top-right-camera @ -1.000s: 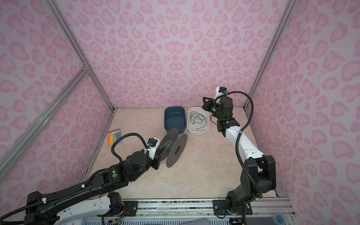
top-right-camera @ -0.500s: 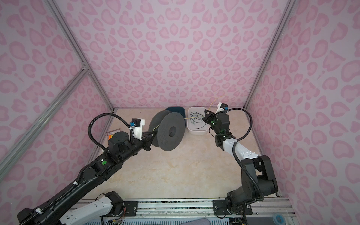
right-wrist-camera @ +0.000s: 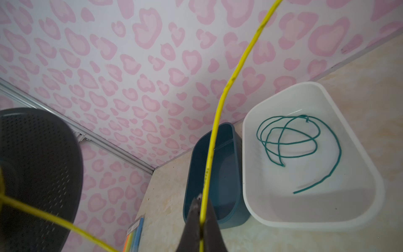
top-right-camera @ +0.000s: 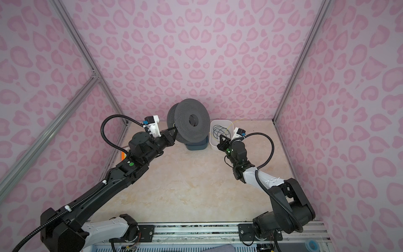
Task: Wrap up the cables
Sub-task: 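Lift and turn the spool with the left gripper while right lowers the cable, then bring the cable over the spool rim with the right gripper toward the left gripper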
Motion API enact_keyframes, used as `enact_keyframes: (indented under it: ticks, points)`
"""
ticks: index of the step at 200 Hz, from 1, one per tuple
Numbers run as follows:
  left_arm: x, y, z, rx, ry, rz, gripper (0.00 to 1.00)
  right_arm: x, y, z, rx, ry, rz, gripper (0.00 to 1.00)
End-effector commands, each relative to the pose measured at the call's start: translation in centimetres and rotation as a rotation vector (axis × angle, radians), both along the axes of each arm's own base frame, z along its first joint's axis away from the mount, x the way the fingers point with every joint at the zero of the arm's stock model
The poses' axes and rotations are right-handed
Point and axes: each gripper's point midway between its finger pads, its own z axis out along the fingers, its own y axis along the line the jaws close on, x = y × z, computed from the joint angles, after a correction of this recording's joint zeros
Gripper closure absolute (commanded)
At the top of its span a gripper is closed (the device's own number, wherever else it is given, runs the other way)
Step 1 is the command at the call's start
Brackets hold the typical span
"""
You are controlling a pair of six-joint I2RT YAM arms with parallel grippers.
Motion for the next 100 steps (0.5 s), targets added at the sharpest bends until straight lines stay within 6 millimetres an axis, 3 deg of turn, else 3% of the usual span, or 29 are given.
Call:
enact_keyframes:
  ticks: [1,43,75,100]
  points:
    - [1.4,0.8,4.3,-0.149,-0.106,0.102,0.96,-0.9,0.2,1.7,-0.040,-0.071,-0.037,1.00]
    - [3.2,0.1,3.0,0.009,-0.085,0.292,0.96,-4.6,3.4,5.4,-0.152,-0.168,0.022,1.00]
    - [3.8,-2.5,2.3,0.172,-0.092,0.340,0.96,-7.3,6.5,9.2,-0.252,-0.270,0.095,1.00]
    - [4.1,-4.1,0.8,0.269,-0.091,0.329,0.96,-8.4,7.6,11.6,-0.284,-0.325,0.144,1.00]
